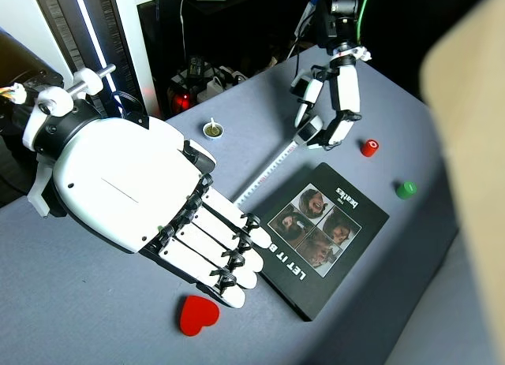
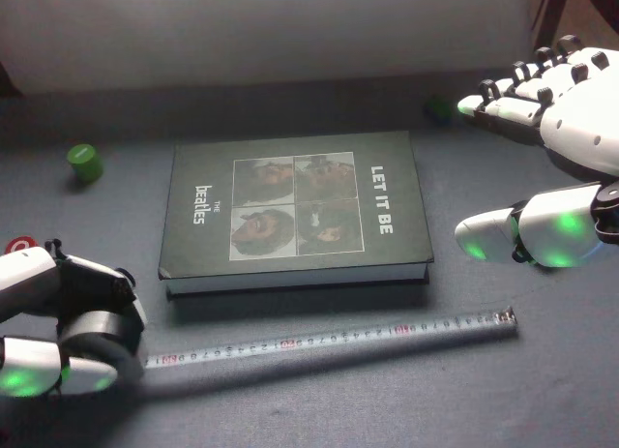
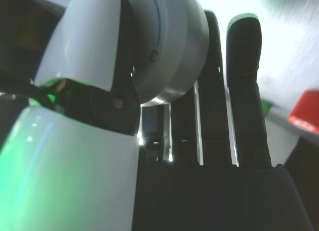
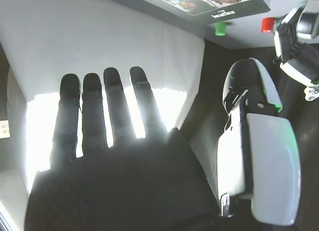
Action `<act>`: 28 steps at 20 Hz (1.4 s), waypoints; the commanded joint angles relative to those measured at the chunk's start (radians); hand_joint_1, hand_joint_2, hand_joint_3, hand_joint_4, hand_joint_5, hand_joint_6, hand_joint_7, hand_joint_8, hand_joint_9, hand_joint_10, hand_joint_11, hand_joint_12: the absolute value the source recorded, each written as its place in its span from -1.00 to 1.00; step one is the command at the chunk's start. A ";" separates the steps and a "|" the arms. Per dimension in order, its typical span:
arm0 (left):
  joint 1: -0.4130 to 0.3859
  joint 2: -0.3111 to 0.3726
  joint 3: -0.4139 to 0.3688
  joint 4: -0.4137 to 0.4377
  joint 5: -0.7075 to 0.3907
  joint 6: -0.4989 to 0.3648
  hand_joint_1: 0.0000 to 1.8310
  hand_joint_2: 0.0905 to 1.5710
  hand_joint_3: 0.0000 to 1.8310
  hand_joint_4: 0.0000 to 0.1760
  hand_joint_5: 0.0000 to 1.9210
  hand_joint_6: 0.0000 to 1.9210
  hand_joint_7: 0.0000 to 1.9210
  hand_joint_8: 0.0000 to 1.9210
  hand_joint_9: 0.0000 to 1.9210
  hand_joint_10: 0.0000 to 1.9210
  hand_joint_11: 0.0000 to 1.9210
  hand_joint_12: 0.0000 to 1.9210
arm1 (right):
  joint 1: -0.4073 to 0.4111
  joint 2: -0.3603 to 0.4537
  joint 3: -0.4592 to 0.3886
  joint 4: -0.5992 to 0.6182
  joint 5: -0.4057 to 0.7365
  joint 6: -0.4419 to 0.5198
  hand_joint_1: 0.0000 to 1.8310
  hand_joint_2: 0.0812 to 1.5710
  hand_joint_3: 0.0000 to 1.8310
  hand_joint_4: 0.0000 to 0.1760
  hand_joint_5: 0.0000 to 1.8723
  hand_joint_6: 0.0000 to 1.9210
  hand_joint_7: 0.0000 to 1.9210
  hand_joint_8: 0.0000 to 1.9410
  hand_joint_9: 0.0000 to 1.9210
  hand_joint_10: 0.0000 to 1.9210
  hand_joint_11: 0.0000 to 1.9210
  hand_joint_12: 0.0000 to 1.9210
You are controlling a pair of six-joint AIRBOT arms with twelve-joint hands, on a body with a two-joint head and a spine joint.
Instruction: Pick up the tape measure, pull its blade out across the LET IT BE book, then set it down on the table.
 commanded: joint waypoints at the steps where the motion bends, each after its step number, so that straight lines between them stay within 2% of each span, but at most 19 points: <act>1: 0.001 -0.003 0.007 -0.016 -0.108 -0.010 -0.02 0.49 -1.00 -1.00 -0.21 -0.72 -0.06 -0.90 -0.14 -0.81 -0.51 0.05 | 0.007 0.006 -0.005 -0.056 0.009 0.003 -1.00 0.32 -1.00 -0.52 -0.97 -1.00 -0.94 -1.00 -0.98 -1.00 -1.00 -0.72; 2: 0.004 -0.007 0.011 -0.016 -0.113 -0.010 -0.06 0.47 -1.00 -1.00 -0.19 -0.89 -0.08 -0.96 -0.15 -0.90 -0.54 0.00 | 0.006 0.006 -0.006 -0.056 0.010 0.003 -1.00 0.32 -1.00 -0.52 -0.97 -1.00 -0.94 -1.00 -0.98 -1.00 -1.00 -0.74; 3: 0.007 -0.008 0.015 -0.016 -0.115 -0.009 -0.12 0.45 -1.00 -1.00 -0.20 -0.99 -0.12 -1.00 -0.17 -0.97 -0.59 -0.05 | 0.006 0.007 -0.006 -0.056 0.011 0.003 -1.00 0.32 -1.00 -0.52 -0.97 -1.00 -0.94 -1.00 -0.98 -1.00 -1.00 -0.75; 7: 0.012 -0.010 0.015 -0.016 -0.115 -0.006 -0.35 0.35 -1.00 -1.00 -0.59 -1.00 -0.56 -1.00 -0.57 -1.00 -0.98 -0.13 | 0.005 0.007 -0.008 -0.056 0.013 0.002 -1.00 0.33 -1.00 -0.52 -0.96 -0.99 -0.93 -1.00 -0.96 -1.00 -1.00 -0.72; 8: 0.011 -0.010 0.016 -0.016 -0.115 -0.006 -0.43 0.33 -1.00 -1.00 -0.72 -1.00 -0.70 -1.00 -0.71 -1.00 -1.00 -0.30 | 0.005 0.007 -0.008 -0.056 0.013 0.002 -1.00 0.33 -1.00 -0.52 -0.96 -0.99 -0.93 -1.00 -0.96 -1.00 -1.00 -0.72; 10: 0.006 -0.010 0.018 -0.017 -0.115 0.001 -0.55 0.29 -1.00 -1.00 -0.86 -1.00 -0.86 -1.00 -0.83 -1.00 -1.00 -0.50 | 0.005 0.007 -0.008 -0.056 0.014 0.002 -1.00 0.33 -1.00 -0.52 -0.95 -1.00 -0.93 -1.00 -0.96 -1.00 -1.00 -0.68; 12: -0.001 -0.004 0.020 -0.020 -0.110 0.014 -0.63 0.28 -1.00 -1.00 -0.93 -1.00 -0.93 -1.00 -0.89 -1.00 -1.00 -0.61 | 0.005 0.007 -0.009 -0.056 0.015 0.002 -1.00 0.33 -1.00 -0.52 -0.95 -1.00 -0.93 -1.00 -0.96 -1.00 -1.00 -0.67; 15: -0.025 0.001 0.026 -0.020 -0.109 0.037 -0.65 0.28 -1.00 -1.00 -0.94 -1.00 -0.93 -1.00 -0.90 -1.00 -1.00 -0.64 | 0.002 0.010 -0.019 -0.056 0.024 0.000 -1.00 0.33 -1.00 -0.53 -0.95 -1.00 -0.91 -1.00 -0.95 -1.00 -1.00 -0.65; 19: -0.147 0.032 0.022 -0.020 -0.038 0.120 -0.66 0.26 -1.00 -1.00 -0.92 -0.99 -0.92 -1.00 -0.89 -1.00 -1.00 -0.54 | 0.015 0.010 -0.037 -0.056 0.005 0.004 -1.00 0.33 -1.00 -0.52 -0.97 -1.00 -0.92 -1.00 -0.95 -1.00 -1.00 -0.69; 22: -0.310 0.073 0.005 -0.020 0.074 0.258 -0.66 0.27 -1.00 -1.00 -0.91 -0.99 -0.91 -1.00 -0.90 -1.00 -1.00 -0.55 | 0.026 0.010 -0.066 -0.056 -0.032 0.009 -1.00 0.33 -1.00 -0.52 -0.96 -1.00 -0.93 -1.00 -0.96 -1.00 -1.00 -0.71; 24: -0.465 0.091 0.002 -0.020 0.184 0.358 -0.67 0.28 -1.00 -1.00 -0.90 -0.99 -0.91 -1.00 -0.89 -1.00 -1.00 -0.56 | 0.036 0.010 -0.082 -0.056 -0.063 0.034 -1.00 0.33 -1.00 -0.53 -0.93 -0.99 -0.89 -0.99 -0.93 -0.99 -1.00 -0.64; 25: -0.538 0.092 0.003 -0.020 0.237 0.413 -0.66 0.29 -1.00 -1.00 -0.87 -0.99 -0.88 -0.99 -0.85 -0.99 -1.00 -0.48 | 0.041 0.010 -0.089 -0.056 -0.082 0.048 -0.99 0.33 -1.00 -0.53 -0.88 -0.99 -0.85 -0.99 -0.89 -0.99 -1.00 -0.52; 26: -0.600 0.092 0.003 -0.020 0.276 0.457 -0.58 0.31 -1.00 -1.00 -0.81 -0.99 -0.76 -0.99 -0.70 -0.99 -0.99 -0.28 | 0.044 0.009 -0.095 -0.056 -0.099 0.057 -0.91 0.33 -1.00 -0.71 -0.74 -0.99 -0.70 -0.99 -0.75 -0.99 -1.00 -0.22; 27: -0.666 0.092 -0.001 -0.020 0.314 0.493 -0.43 0.35 -1.00 -1.00 -0.68 -0.99 -0.55 -0.97 -0.46 -0.93 -0.83 -0.13 | 0.047 0.007 -0.102 -0.056 -0.119 0.063 -0.75 0.33 -1.00 -1.00 -0.49 -0.96 -0.39 -0.94 -0.42 -0.89 -0.80 0.04; 28: -0.708 0.093 -0.007 -0.020 0.345 0.509 -0.23 0.41 -1.00 -1.00 -0.49 -0.96 -0.37 -0.91 -0.39 -0.38 -0.57 0.11 | 0.045 0.000 -0.104 -0.056 -0.139 0.064 -0.48 0.32 -1.00 -1.00 -0.14 -0.82 -0.10 -0.75 -0.25 -0.11 -0.46 0.43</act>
